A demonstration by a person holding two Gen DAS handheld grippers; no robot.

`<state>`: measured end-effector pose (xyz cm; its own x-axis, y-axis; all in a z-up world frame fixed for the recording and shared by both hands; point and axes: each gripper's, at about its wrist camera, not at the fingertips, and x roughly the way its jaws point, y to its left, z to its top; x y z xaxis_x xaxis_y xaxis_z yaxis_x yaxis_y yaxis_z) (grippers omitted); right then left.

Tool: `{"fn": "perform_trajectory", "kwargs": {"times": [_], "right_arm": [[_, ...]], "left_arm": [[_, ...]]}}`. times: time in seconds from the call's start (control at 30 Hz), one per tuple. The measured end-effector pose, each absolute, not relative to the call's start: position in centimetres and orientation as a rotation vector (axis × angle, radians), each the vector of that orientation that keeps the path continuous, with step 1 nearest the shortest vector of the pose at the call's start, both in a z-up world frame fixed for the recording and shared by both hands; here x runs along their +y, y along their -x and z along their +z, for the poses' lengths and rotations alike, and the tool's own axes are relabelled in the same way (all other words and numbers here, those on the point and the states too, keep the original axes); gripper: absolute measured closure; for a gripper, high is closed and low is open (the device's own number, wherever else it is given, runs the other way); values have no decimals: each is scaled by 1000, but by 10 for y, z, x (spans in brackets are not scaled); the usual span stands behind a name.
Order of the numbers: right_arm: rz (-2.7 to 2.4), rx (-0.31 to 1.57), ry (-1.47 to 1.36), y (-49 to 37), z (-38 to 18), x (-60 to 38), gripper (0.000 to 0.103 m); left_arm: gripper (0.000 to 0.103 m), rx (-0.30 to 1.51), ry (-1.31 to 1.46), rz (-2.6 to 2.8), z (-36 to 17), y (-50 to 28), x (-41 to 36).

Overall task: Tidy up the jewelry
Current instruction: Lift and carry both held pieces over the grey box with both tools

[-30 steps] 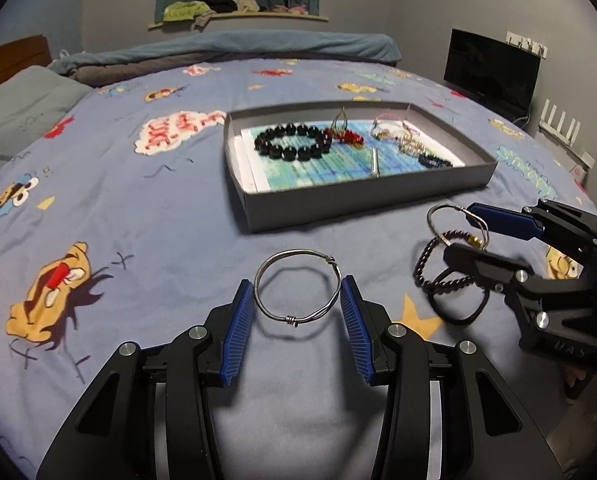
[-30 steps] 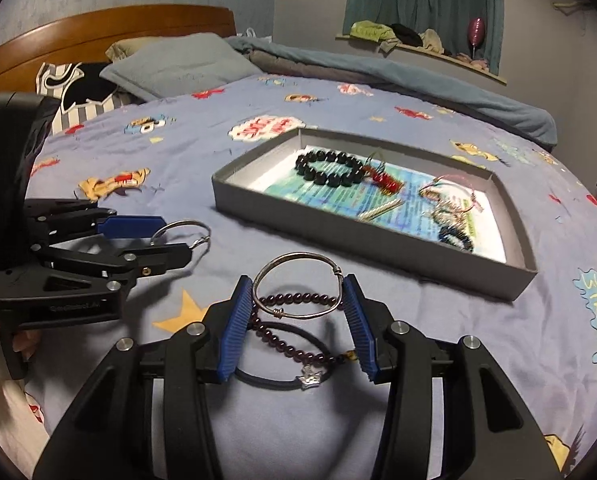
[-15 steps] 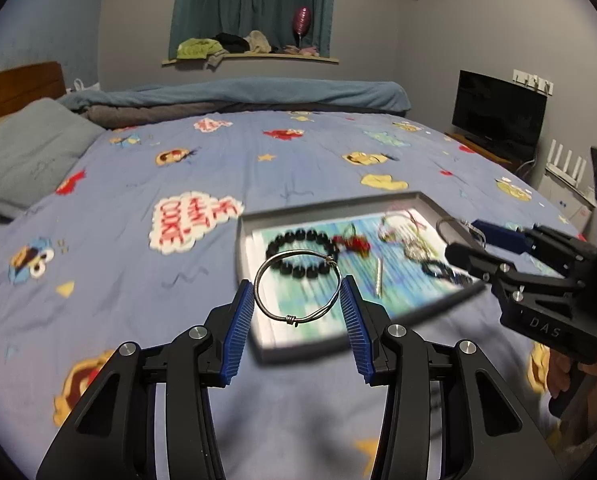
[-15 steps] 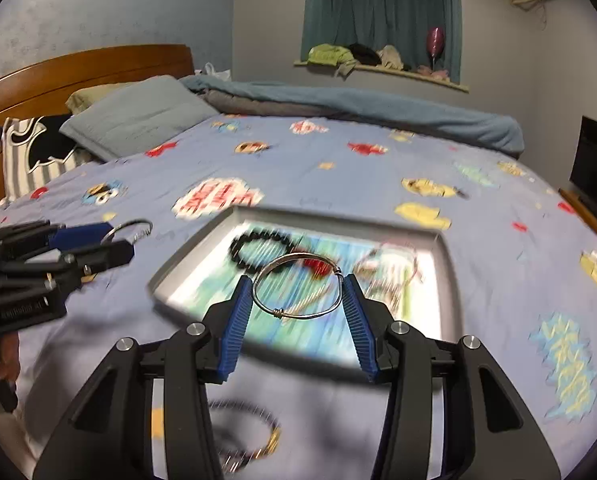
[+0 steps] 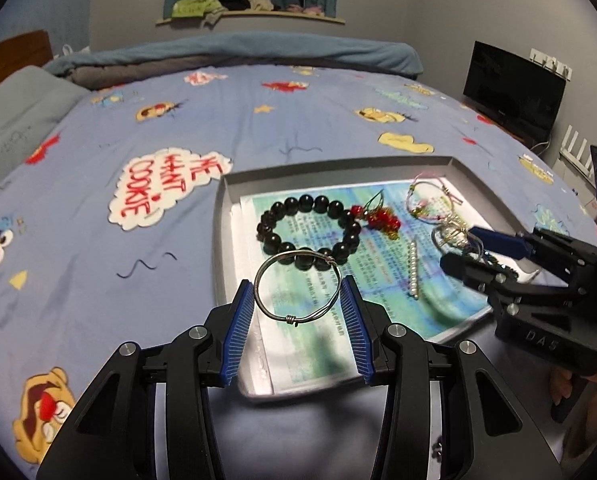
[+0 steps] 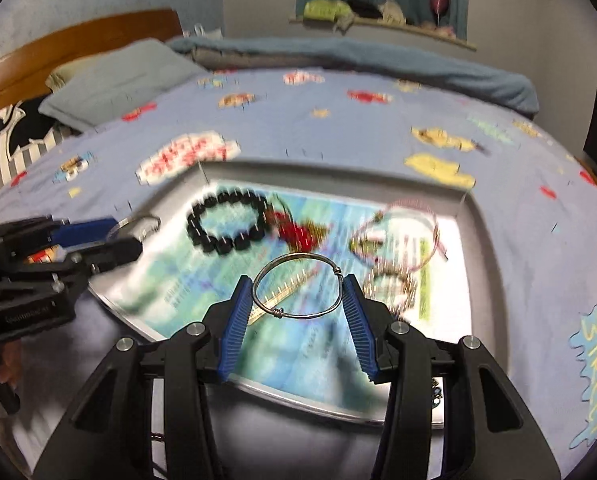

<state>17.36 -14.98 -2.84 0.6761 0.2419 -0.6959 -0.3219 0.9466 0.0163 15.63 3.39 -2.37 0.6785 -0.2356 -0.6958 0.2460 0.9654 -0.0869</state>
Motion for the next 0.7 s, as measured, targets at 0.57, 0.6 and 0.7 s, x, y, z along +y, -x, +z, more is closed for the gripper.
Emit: {"fn": "perform_trajectory", "kwargs": {"times": [0.57, 0.6, 0.7], "right_arm": [[304, 886, 100, -185, -50, -148, 56], [303, 887, 99, -186, -50, -149, 56], [299, 888, 99, -186, -51, -149, 56]], "left_arm": [[57, 857, -76, -288, -54, -171, 15], [57, 858, -75, -288, -55, -172, 15], [56, 860, -78, -282, -57, -173, 15]]}}
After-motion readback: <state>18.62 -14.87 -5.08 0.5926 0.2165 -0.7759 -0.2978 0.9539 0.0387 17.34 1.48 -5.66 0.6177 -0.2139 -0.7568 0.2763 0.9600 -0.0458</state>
